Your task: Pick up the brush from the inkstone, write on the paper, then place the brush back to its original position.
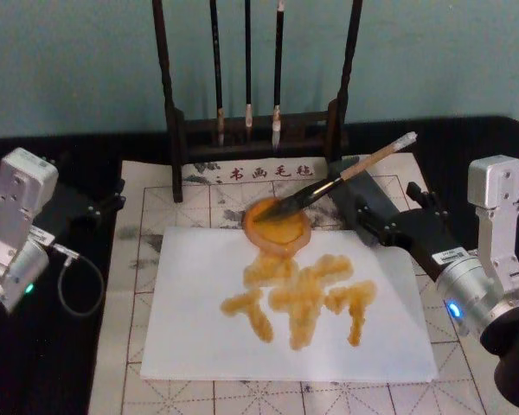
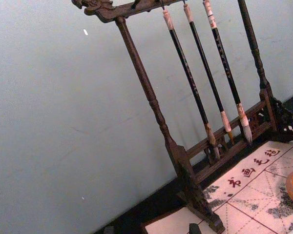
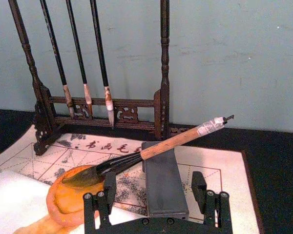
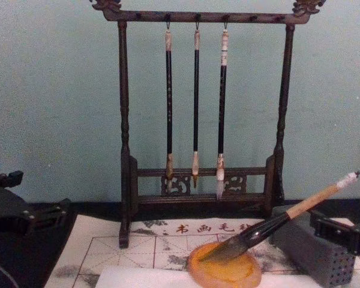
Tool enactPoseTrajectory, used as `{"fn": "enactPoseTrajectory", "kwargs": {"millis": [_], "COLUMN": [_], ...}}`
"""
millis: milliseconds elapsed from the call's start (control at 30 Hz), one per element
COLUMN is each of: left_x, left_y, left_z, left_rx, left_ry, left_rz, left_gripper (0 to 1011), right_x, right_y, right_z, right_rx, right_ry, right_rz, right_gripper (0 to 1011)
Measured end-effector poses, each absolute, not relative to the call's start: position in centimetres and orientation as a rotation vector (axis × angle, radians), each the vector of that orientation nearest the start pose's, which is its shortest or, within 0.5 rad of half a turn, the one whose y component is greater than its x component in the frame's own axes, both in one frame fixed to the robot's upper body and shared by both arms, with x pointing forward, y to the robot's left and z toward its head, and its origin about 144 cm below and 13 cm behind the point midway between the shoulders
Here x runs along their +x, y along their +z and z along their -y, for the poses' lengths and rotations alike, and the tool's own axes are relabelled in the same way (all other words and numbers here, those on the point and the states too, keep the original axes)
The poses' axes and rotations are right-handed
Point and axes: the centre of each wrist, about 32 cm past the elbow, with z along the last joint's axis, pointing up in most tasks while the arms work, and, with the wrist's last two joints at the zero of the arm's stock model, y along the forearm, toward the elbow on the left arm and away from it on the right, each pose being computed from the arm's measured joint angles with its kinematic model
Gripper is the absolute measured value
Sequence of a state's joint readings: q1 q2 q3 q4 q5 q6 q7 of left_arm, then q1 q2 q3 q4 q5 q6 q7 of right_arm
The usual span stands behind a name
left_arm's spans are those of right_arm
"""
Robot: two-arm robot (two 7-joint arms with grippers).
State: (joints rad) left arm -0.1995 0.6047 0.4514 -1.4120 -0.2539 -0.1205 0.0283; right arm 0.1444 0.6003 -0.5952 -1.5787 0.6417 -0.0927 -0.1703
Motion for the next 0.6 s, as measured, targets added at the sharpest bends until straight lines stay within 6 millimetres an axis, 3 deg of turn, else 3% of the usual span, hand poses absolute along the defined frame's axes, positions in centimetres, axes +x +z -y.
{"fn": "enactPoseTrajectory", "kwargs": {"millis": [600], "left_x": [48.86], "left_y": [113.98], "left_z": [-30.97], "left_rx": [0.304], "left_ry": [1.248], "left_rz": [0.285], "left_gripper": [1001], "right_x": [45.05], "right_y": [113.61], "right_z": [24.29], "right_rx": [-0.067], "right_ry": [-1.252], "right_rz": [-0.098], "right_gripper": [1000]}}
